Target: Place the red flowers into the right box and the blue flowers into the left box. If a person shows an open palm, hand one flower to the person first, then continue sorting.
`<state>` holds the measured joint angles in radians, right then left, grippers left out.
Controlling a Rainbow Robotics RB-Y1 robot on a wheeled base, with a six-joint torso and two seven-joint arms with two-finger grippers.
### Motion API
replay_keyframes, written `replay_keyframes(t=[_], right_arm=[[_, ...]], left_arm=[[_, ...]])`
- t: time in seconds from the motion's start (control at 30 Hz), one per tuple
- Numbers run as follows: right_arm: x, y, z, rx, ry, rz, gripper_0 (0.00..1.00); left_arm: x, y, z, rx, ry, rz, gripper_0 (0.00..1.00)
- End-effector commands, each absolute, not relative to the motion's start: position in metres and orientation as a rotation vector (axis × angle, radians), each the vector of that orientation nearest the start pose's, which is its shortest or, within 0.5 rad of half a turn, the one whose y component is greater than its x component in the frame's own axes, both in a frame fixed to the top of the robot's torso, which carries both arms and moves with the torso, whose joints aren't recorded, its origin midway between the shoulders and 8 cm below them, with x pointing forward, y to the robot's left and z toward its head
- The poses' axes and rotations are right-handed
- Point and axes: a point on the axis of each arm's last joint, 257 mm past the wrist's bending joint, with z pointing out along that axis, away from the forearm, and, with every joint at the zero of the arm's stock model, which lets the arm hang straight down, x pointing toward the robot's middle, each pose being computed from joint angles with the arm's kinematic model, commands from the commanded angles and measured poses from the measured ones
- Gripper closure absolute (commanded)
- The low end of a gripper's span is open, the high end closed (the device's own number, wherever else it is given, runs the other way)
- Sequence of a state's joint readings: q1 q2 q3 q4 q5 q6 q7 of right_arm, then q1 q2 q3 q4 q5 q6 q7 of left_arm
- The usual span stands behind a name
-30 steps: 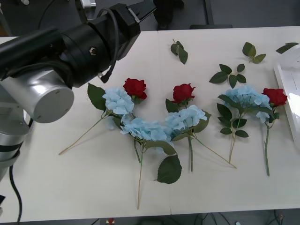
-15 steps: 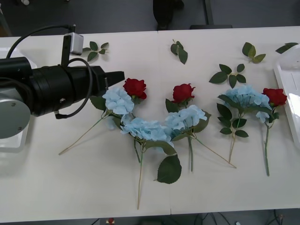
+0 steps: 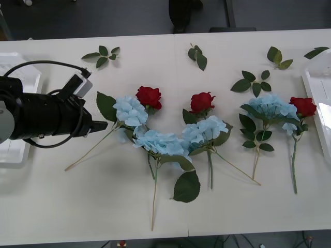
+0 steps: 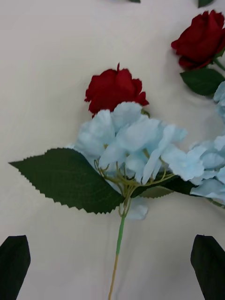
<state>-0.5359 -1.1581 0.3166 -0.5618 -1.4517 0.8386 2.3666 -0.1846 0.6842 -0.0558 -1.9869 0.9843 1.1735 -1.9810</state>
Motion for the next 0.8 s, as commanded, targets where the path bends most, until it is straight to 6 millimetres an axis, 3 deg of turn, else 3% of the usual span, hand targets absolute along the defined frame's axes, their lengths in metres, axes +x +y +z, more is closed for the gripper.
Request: replay_keyframes(t=[0.03,0.2,0.4,0.57,0.73,0.77,0.8], right_arm=[[0.459,-0.646,-0.263,-0.09,2.556,-0.168,0.19],[0.469,-0.595,-0.258,-0.161,2.563,0.012,0.0],[0.478,-0.53,-0.246,-0.25,2.598,0.176,0.0],[0.483,-0.487,-0.236,-0.254,2.655,0.199,0.0],[0.481,-0.46,-0.232,-0.212,2.702,0.161,0.0],[0.48,-0.458,-0.233,-0.197,2.708,0.144,0.0],[0.48,-0.455,-0.234,-0.193,2.71,0.13,0.0]], left_arm=[[0.469,0.21,-0.233,1.1,2.105,-0.146,0.0],[0.477,0.205,-0.252,1.13,2.145,-0.147,0.0],[0.495,0.192,-0.266,1.145,2.163,-0.148,0.0],[0.505,0.189,-0.28,1.124,2.186,-0.15,0.0],[0.507,0.188,-0.292,1.136,2.204,-0.144,0.0],[0.507,0.187,-0.293,1.138,2.201,-0.142,0.02],[0.507,0.187,-0.294,1.14,2.201,-0.141,0.14]])
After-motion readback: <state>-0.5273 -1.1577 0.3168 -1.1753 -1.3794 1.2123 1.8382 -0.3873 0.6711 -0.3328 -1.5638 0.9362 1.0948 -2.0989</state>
